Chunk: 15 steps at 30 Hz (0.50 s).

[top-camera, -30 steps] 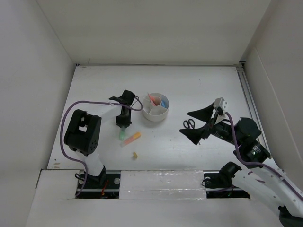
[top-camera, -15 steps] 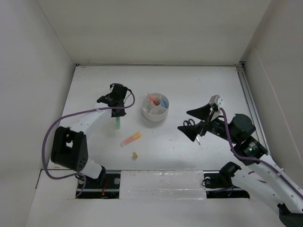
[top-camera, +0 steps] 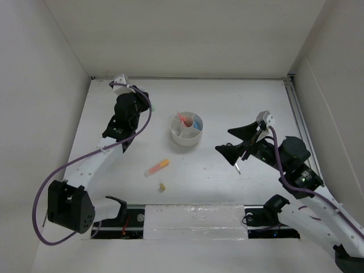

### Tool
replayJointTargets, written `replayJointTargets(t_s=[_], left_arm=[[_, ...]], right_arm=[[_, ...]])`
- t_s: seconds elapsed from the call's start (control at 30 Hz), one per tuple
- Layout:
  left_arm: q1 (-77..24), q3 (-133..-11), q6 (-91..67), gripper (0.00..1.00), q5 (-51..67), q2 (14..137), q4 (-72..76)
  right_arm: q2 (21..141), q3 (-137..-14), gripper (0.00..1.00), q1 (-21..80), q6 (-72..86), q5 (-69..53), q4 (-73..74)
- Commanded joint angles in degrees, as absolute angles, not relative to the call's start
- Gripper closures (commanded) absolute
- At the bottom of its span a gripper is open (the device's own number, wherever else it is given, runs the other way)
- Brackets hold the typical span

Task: Sort the stationery into containers
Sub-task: Place the stationery into the container

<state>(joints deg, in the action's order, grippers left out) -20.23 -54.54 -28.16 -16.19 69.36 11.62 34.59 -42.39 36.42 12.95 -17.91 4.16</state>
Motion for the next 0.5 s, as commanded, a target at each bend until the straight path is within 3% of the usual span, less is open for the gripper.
replayJointTargets(t_s=[0.0, 0.17, 0.47], left_arm=[[-20.2, -53.0, -27.1, 1.0, -12.1, 73.3, 31.8], [-20.2, -54.6, -25.5, 1.0, -10.9, 78.2, 38.9], [-20.2, -56.7, -25.5, 1.0, 2.2, 83.7, 45.5]], right_arm=[[34.3, -45.6, 0.0, 36.1, 14.1, -16.4, 3.9], [32.2, -46.8, 0.0, 36.7, 13.5, -14.6, 6.0], [32.8, -48.5, 0.0, 36.7, 12.4, -13.3, 7.5]])
